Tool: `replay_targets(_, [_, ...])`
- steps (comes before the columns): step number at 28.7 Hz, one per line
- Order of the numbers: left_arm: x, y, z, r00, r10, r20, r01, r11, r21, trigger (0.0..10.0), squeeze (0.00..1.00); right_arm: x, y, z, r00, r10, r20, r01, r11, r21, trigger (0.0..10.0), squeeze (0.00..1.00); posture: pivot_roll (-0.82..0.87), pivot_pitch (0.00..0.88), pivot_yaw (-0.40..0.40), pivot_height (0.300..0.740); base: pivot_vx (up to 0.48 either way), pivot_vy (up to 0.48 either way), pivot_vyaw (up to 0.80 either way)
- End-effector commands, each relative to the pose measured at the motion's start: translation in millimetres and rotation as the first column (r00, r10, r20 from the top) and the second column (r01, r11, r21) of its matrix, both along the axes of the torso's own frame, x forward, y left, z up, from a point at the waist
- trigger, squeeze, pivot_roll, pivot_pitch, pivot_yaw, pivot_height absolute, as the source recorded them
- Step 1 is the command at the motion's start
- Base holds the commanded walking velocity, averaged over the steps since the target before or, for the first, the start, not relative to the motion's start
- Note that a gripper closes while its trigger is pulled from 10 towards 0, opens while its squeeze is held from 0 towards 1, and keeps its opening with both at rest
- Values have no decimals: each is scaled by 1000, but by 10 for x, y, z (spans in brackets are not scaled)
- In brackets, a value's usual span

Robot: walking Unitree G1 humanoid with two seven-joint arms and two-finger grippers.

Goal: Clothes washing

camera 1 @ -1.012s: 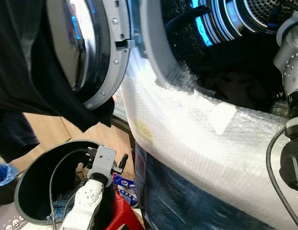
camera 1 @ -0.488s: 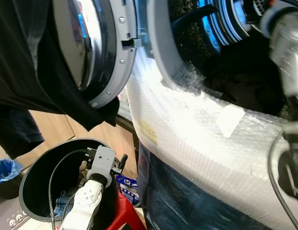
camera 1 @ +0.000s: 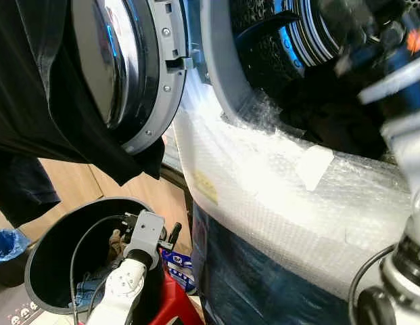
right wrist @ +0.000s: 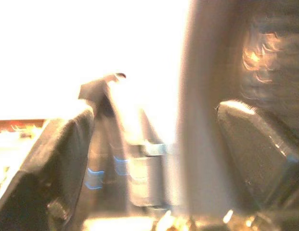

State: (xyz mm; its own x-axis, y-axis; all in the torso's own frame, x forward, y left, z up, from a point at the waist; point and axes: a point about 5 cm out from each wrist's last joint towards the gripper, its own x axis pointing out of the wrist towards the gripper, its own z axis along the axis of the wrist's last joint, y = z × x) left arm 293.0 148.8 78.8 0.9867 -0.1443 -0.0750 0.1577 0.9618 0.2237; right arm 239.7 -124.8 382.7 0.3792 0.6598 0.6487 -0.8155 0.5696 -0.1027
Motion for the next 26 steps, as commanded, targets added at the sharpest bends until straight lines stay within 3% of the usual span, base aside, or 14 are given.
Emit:
replay_targets(1, [-20, 32, 9, 1000, 3, 9, -3, 1000, 5, 10000, 0, -228, 144, -60, 986, 160, 45, -158, 986, -58, 10000, 0, 42, 0, 52, 740, 0, 0, 0])
replay_targets(3, [-32, 28, -1, 1000, -1, 7, 1, 1000, 7, 10000, 0, -311, 254, -333, 954, 298, -28, -299, 949, -95, 10000, 0, 39, 0, 48, 740, 0, 0, 0])
replay_targets(5, [-39, 20, -8, 1000, -6, 5, 6, 1000, 8, 10000, 0, -341, 317, -509, 932, 352, -92, -361, 926, -112, 10000, 0, 47, 0, 43, 740, 0, 0, 0])
replay_targets(7, [-53, -2, -19, 1000, -28, 1, 28, 1000, 14, 10000, 0, -338, 370, -834, 921, 342, -188, -378, 902, -207, 10000, 0, 59, 0, 34, 740, 0, 0, 0])
replay_targets(8, [-87, -8, -51, 998, -66, -18, 67, 997, 38, 10000, 0, -363, 371, -1273, 902, 302, -308, -403, 844, -354, 10000, 0, 63, 0, 29, 740, 0, 0, 0])
replay_targets(9, [-87, -8, -51, 998, -66, -18, 67, 997, 38, 10000, 0, -363, 371, -1273, 902, 302, -308, -403, 844, -354, 10000, 0, 63, 0, 29, 740, 0, 0, 0])
replay_targets(10, [-115, 15, -83, 996, -81, -35, 82, 995, 50, 10000, 0, -378, 319, -1543, 884, 268, -382, -417, 820, -391, 10000, 0, 73, 0, 23, 740, 0, 0, 0])
replay_targets(11, [-119, 21, -88, 996, -82, -38, 83, 995, 51, 10000, 0, -384, 305, -1585, 880, 263, -395, -420, 820, -390, 10000, 0, 73, 0, 23, 740, 0, 0, 0])
replay_targets(13, [-150, 67, -216, 984, -122, -130, 134, 987, 86, 10000, 0, -429, 179, -1958, 835, 227, -502, -469, 771, -431, 10000, 0, 85, 0, 18, 740, 0, 0, 0])
replay_targets(16, [-202, 70, -370, 953, -181, -244, 210, 973, 96, 10000, 0, -468, 75, -2204, 772, 221, -596, -513, 770, -380, 10000, 0, 84, 0, 14, 740, 0, 0, 0])
replay_targets(17, [-202, 70, -370, 953, -181, -244, 210, 973, 96, 10000, 0, -468, 75, -2204, 772, 221, -596, -513, 770, -380, 10000, 0, 84, 0, 14, 740, 0, 0, 0])
replay_targets(22, [-210, 12, -475, 906, -275, -322, 327, 938, 118, 10000, 0, -595, -70, -2839, 628, 137, -766, -533, 792, -297, 10000, 0, 81, 0, 21, 740, 0, 0, 0])
replay_targets(26, [-144, -84, -485, 876, -336, -345, 399, 907, 131, 10000, 0, -649, -110, -3163, 567, 56, -822, -530, 789, -312, 10000, 0, 78, 0, 22, 740, 0, 0, 0])
